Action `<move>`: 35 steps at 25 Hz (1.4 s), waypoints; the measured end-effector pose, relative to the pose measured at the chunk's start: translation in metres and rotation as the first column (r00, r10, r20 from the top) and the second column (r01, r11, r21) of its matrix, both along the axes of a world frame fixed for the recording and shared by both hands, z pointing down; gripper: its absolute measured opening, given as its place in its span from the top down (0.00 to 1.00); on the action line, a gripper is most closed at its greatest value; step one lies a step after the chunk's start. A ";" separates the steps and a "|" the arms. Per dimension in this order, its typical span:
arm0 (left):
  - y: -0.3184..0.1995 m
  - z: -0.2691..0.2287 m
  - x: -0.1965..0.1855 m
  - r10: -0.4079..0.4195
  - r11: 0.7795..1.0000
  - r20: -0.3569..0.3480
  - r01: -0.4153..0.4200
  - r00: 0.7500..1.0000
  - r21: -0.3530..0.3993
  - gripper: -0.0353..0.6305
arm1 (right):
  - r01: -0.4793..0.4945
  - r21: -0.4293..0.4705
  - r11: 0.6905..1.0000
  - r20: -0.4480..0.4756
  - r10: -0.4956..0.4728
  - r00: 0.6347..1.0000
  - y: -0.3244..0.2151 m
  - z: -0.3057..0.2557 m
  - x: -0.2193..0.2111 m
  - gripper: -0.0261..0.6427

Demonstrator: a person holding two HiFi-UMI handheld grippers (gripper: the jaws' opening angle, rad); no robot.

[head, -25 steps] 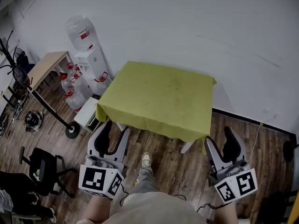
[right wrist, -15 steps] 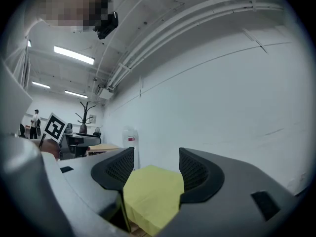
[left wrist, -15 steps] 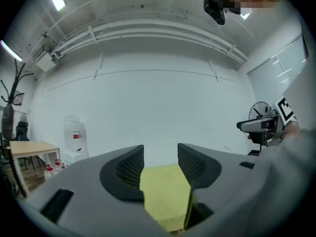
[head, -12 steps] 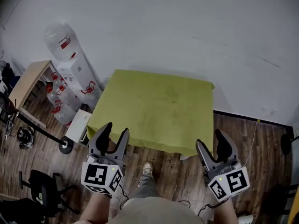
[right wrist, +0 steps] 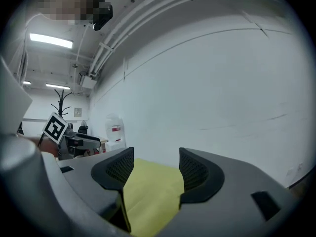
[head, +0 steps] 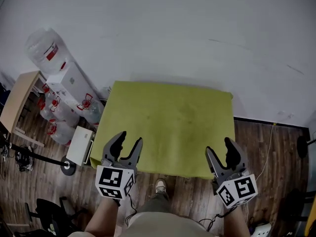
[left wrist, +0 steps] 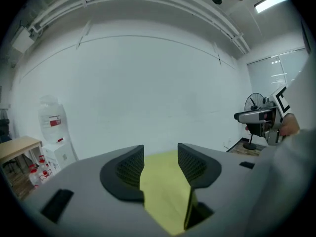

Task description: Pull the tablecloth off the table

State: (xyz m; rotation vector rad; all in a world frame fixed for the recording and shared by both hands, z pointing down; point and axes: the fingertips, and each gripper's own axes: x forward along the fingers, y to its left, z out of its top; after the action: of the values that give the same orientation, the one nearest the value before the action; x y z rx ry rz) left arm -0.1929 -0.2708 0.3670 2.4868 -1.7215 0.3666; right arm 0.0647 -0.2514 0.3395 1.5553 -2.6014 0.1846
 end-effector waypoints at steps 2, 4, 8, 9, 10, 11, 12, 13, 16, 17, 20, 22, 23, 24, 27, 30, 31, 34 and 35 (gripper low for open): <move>-0.027 0.018 -0.007 0.017 0.999 -0.001 -0.017 1.000 -0.038 0.60 | -0.027 -0.022 0.999 -0.012 0.027 1.000 -0.027 0.014 -0.005 0.52; -0.050 0.034 -0.012 0.028 0.997 0.000 -0.028 1.000 -0.069 0.60 | -0.048 -0.053 0.997 -0.026 0.047 0.999 -0.050 0.029 -0.009 0.52; -0.083 0.057 -0.019 0.052 0.993 0.007 -0.051 0.999 -0.107 0.60 | -0.094 -0.110 0.989 -0.029 0.091 0.995 -0.084 0.056 -0.015 0.52; -0.090 0.063 -0.020 0.057 0.992 0.008 -0.056 0.998 -0.116 0.60 | -0.101 -0.124 0.987 -0.028 0.098 0.995 -0.092 0.064 -0.016 0.51; -0.098 0.070 -0.020 0.060 0.990 0.010 -0.059 0.998 -0.124 0.60 | -0.106 -0.138 0.985 -0.028 0.103 0.994 -0.099 0.071 -0.018 0.51; -0.104 0.077 -0.020 0.062 0.989 0.011 -0.060 0.998 -0.133 0.60 | -0.110 -0.153 0.982 -0.028 0.107 0.994 -0.107 0.079 -0.019 0.51; -0.110 0.083 -0.019 0.063 0.988 0.010 -0.061 0.998 -0.143 0.60 | -0.114 -0.169 0.979 -0.027 0.111 0.993 -0.114 0.087 -0.019 0.51; -0.116 0.088 -0.017 0.063 0.986 0.006 -0.061 0.998 -0.152 0.60 | -0.116 -0.186 0.976 -0.024 0.114 0.993 -0.121 0.095 -0.018 0.51; -0.129 0.105 -0.014 0.056 0.982 -0.019 -0.059 0.998 -0.181 0.60 | -0.121 -0.250 0.961 0.005 0.126 0.992 -0.143 0.125 -0.016 0.50; -0.134 0.112 -0.014 0.052 0.980 -0.024 -0.056 0.998 -0.193 0.61 | -0.121 -0.272 0.955 0.015 0.130 0.991 -0.150 0.136 -0.014 0.50; -0.148 0.135 -0.012 0.035 0.971 -0.025 -0.040 0.999 -0.237 0.60 | -0.121 -0.323 0.939 0.010 0.131 0.991 -0.171 0.167 -0.009 0.49; -0.158 0.153 -0.014 0.017 0.964 -0.015 -0.021 1.000 -0.265 0.60 | -0.120 -0.346 0.930 -0.005 0.126 0.992 -0.184 0.186 -0.007 0.48; -0.162 0.164 -0.015 0.006 0.959 -0.010 -0.009 1.000 -0.283 0.60 | -0.120 -0.359 0.926 -0.012 0.124 0.992 -0.190 0.196 -0.005 0.47; -0.165 0.176 -0.015 -0.005 0.952 -0.010 0.001 1.000 -0.305 0.60 | -0.120 -0.372 0.920 -0.018 0.122 0.992 -0.195 0.206 -0.004 0.47; -0.172 0.212 -0.012 -0.025 0.925 -0.037 0.010 0.999 -0.379 0.60 | -0.127 -0.410 0.903 -0.035 0.124 0.992 -0.206 0.235 0.004 0.45; -0.179 0.247 -0.014 -0.049 0.899 -0.033 0.030 0.998 -0.437 0.59 | -0.128 -0.449 0.884 -0.053 0.117 0.992 -0.214 0.264 0.006 0.44; -0.181 0.256 -0.017 -0.059 0.892 -0.024 0.042 0.998 -0.451 0.59 | -0.125 -0.463 0.877 -0.058 0.111 0.992 -0.216 0.274 0.007 0.44; -0.188 0.280 -0.020 -0.075 0.876 -0.001 0.065 0.997 -0.478 0.58 | -0.125 -0.497 0.859 -0.067 0.105 0.992 -0.222 0.300 0.010 0.43; -0.191 0.287 -0.021 -0.076 0.871 0.005 0.069 0.997 -0.486 0.58 | -0.129 -0.505 0.854 -0.070 0.108 0.992 -0.224 0.308 0.012 0.43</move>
State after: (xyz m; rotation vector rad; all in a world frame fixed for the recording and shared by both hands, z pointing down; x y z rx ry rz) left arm -0.2137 -0.4615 0.6541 2.0498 -1.4801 0.6779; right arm 0.0768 -0.4752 0.6471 1.4897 -2.1685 0.7756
